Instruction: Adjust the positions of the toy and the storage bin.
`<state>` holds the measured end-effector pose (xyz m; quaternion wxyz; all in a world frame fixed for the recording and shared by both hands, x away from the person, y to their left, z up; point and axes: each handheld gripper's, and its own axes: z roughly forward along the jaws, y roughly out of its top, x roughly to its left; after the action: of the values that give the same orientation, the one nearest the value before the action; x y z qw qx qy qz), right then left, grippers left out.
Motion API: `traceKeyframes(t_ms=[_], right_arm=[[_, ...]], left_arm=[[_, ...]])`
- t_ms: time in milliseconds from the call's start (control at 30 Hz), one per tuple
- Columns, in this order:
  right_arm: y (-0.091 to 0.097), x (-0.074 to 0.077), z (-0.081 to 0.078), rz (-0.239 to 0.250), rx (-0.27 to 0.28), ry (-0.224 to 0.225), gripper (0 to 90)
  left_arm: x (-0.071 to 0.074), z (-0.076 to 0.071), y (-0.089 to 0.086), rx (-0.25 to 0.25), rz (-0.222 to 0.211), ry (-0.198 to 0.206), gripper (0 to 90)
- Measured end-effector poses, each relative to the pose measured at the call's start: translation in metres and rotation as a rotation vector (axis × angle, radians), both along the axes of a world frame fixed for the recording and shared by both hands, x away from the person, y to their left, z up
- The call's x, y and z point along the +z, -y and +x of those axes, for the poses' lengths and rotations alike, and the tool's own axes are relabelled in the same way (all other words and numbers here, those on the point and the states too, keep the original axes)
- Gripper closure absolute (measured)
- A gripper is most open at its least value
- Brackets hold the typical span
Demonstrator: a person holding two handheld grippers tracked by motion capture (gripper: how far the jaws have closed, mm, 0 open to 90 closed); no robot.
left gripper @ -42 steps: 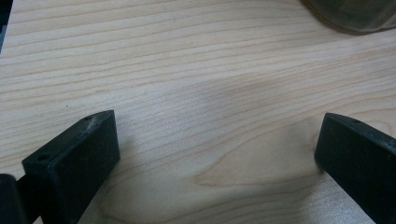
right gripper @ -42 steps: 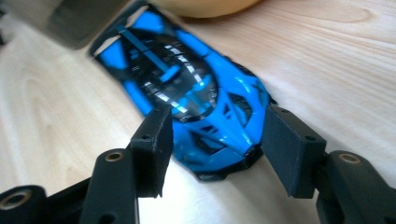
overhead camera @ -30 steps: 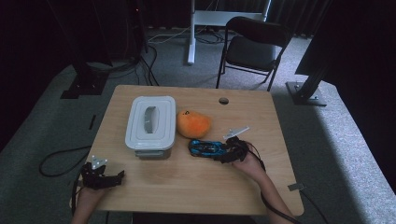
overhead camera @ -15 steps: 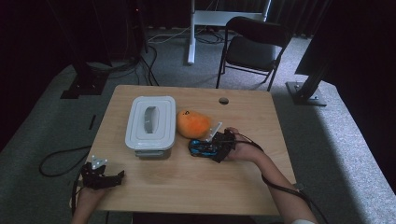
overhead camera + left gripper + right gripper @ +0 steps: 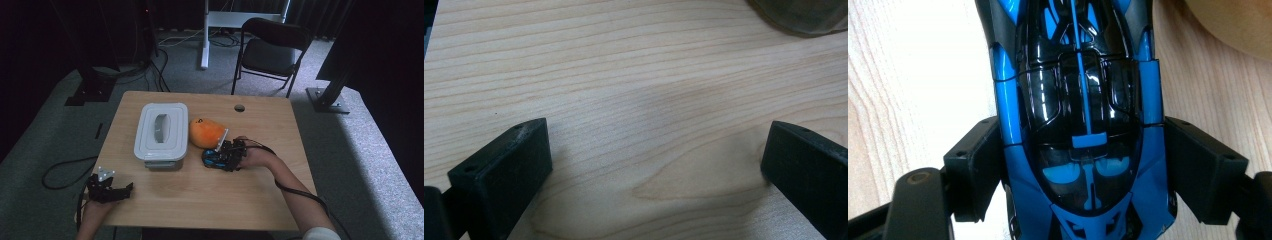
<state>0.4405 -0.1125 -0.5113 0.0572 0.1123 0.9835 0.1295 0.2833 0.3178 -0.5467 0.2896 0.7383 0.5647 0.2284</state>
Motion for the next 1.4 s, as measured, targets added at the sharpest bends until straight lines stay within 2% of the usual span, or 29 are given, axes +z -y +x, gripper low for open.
traceKeyframes(t_ms=[100, 167, 267, 333, 433, 567, 667, 733, 800, 900, 1033, 1067, 1133, 1200, 1300, 1400], right_arm=[[0.002, 0.001, -0.004, 0.014, -0.021, 0.010, 23.3], [0.005, 0.001, -0.004, 0.034, -0.058, -0.022, 23.8], [0.009, 0.001, -0.010, 0.056, -0.080, -0.005, 23.9], [0.012, 0.001, -0.013, 0.061, -0.103, -0.017, 23.9], [0.022, 0.003, -0.021, 0.078, -0.142, -0.009, 24.0], [0.046, 0.005, -0.029, 0.158, -0.274, -0.009, 24.0], [0.066, 0.007, -0.036, 0.188, -0.379, 0.024, 24.0], [0.081, 0.010, -0.040, 0.212, -0.437, 0.028, 24.0], [0.098, 0.013, -0.044, 0.237, -0.519, 0.020, 24.0], [0.117, 0.017, -0.049, 0.253, -0.624, 0.036, 23.9], [0.142, 0.020, -0.053, 0.280, -0.754, 0.032, 24.0], [0.148, 0.020, -0.054, 0.276, -0.803, 0.041, 24.0], [0.154, 0.019, -0.056, 0.262, -0.852, 0.069, 24.0], [0.163, 0.018, -0.057, 0.261, -0.904, 0.074, 24.0], [0.171, 0.017, -0.060, 0.261, -0.951, 0.080, 24.0], [0.177, 0.015, -0.063, 0.225, -0.996, 0.111, 24.0]], left_arm=[[0.000, 0.000, 0.000, 0.000, 0.000, 0.000, 0.3], [0.000, 0.000, 0.000, 0.001, 0.000, 0.000, 0.3], [0.000, 0.000, 0.000, 0.003, -0.001, 0.000, 0.3], [0.000, 0.000, 0.000, 0.003, 0.000, -0.001, 0.3], [0.000, 0.000, 0.000, 0.004, 0.000, -0.001, 0.3], [0.000, 0.000, 0.000, 0.004, 0.000, -0.001, 0.3], [0.000, 0.000, 0.000, 0.004, 0.000, -0.001, 0.3], [0.000, 0.000, 0.000, 0.004, 0.000, -0.001, 0.3], [0.000, 0.000, 0.000, 0.004, 0.000, -0.001, 0.3], [0.000, 0.000, 0.000, 0.004, 0.000, -0.001, 0.3], [0.000, 0.000, 0.000, 0.004, 0.000, -0.001, 0.3], [0.000, 0.000, 0.000, 0.004, 0.000, -0.001, 0.3], [0.000, 0.000, 0.000, 0.003, 0.000, -0.001, 0.3], [0.000, 0.000, 0.000, 0.004, -0.001, -0.001, 0.3], [0.000, 0.000, 0.000, 0.005, 0.000, -0.001, 0.3], [0.000, 0.000, 0.000, 0.005, 0.000, -0.001, 0.3]])
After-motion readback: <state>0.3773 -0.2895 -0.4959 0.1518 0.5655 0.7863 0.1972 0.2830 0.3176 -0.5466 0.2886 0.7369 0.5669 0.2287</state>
